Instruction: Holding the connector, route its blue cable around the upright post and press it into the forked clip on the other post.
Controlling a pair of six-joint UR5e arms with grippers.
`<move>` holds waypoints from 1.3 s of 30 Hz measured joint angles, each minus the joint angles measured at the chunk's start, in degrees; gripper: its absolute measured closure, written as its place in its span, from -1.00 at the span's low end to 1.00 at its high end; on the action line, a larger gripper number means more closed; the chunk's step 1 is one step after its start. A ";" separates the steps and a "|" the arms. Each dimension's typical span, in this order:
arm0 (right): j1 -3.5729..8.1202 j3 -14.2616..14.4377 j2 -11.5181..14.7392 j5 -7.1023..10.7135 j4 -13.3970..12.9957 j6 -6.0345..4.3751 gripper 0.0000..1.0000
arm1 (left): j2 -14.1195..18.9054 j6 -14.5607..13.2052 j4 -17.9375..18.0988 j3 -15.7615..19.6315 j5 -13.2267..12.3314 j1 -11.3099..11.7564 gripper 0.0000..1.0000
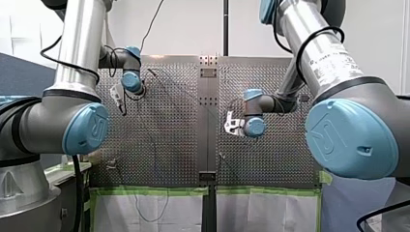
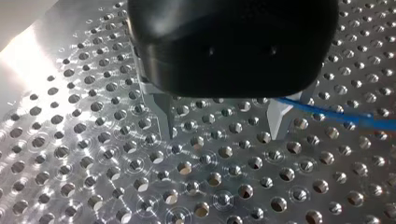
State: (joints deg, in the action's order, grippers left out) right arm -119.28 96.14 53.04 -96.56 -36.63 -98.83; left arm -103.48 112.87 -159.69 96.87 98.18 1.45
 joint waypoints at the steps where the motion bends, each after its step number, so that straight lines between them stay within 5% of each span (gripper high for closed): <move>1: 0.07 0.60 -0.36 -0.25 -0.62 0.00 1.00 | 0.00 -0.01 0.00 -0.01 0.01 0.00 -0.98; 7: 0.11 3.43 -2.80 -1.96 -3.43 0.23 1.00 | 0.00 -0.02 -0.01 0.00 0.03 0.02 -0.98; 28: 0.72 13.60 -13.23 -3.39 -13.93 -0.10 1.00 | 0.00 -0.07 0.03 0.02 0.19 -0.02 -0.98; 39: 1.27 14.06 -18.52 -2.97 -19.22 -0.44 1.00 | 0.00 -0.21 0.07 -0.01 0.19 -0.02 -0.98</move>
State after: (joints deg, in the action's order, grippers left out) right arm -118.01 110.20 34.52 -99.53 -55.86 -99.26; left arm -103.47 112.65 -159.62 96.86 98.37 1.43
